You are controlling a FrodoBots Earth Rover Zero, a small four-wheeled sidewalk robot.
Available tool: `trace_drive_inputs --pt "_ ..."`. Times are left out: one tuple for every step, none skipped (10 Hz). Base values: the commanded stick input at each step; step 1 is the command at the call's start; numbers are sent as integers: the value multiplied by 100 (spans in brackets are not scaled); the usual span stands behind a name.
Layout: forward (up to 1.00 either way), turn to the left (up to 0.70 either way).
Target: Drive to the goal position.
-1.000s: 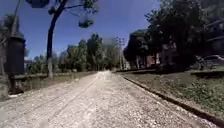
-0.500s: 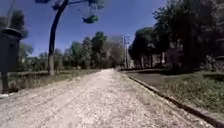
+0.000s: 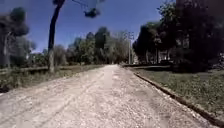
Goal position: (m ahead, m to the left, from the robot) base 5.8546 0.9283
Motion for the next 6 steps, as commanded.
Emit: trace_drive_inputs --pt "85 0" --pt "85 0" --pt "85 0" --pt "85 0" --pt "85 0" --pt "85 0"
